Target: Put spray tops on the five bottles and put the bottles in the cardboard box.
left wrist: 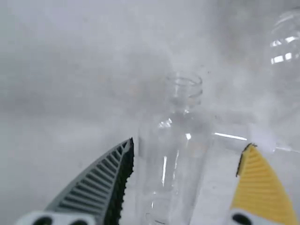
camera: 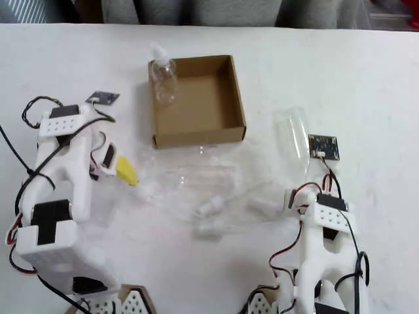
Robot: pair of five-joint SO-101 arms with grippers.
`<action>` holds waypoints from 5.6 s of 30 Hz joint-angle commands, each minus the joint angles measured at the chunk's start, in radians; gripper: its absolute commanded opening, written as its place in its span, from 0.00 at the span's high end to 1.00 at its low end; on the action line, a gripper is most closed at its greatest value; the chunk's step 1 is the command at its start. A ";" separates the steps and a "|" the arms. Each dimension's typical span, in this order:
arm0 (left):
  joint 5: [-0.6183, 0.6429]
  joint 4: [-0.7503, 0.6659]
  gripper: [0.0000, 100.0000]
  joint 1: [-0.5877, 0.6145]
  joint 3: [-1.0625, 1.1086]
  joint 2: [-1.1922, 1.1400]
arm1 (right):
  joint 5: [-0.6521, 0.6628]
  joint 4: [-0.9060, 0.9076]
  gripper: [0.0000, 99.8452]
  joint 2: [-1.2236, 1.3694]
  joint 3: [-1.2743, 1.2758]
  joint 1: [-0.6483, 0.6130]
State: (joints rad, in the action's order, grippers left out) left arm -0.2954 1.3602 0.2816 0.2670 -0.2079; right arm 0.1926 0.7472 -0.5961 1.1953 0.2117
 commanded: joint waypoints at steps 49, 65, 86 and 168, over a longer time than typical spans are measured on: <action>0.166 0.071 0.65 0.065 -0.112 0.015 | 0.012 -0.018 0.70 -0.016 -0.008 -0.007; 0.221 0.002 0.65 0.033 -0.100 0.002 | 0.012 -0.031 0.70 -0.016 -0.008 -0.007; 0.222 -0.052 0.66 0.002 -0.109 -0.113 | 0.012 -0.031 0.70 -0.016 -0.008 -0.007; -0.132 -0.057 0.66 0.165 -0.060 -0.050 | 0.012 -0.045 0.70 -0.016 -0.008 0.013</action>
State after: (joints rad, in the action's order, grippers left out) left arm -0.4166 1.3280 0.4595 0.2071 -0.3122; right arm 0.1926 0.7150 -0.5961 1.1953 0.2179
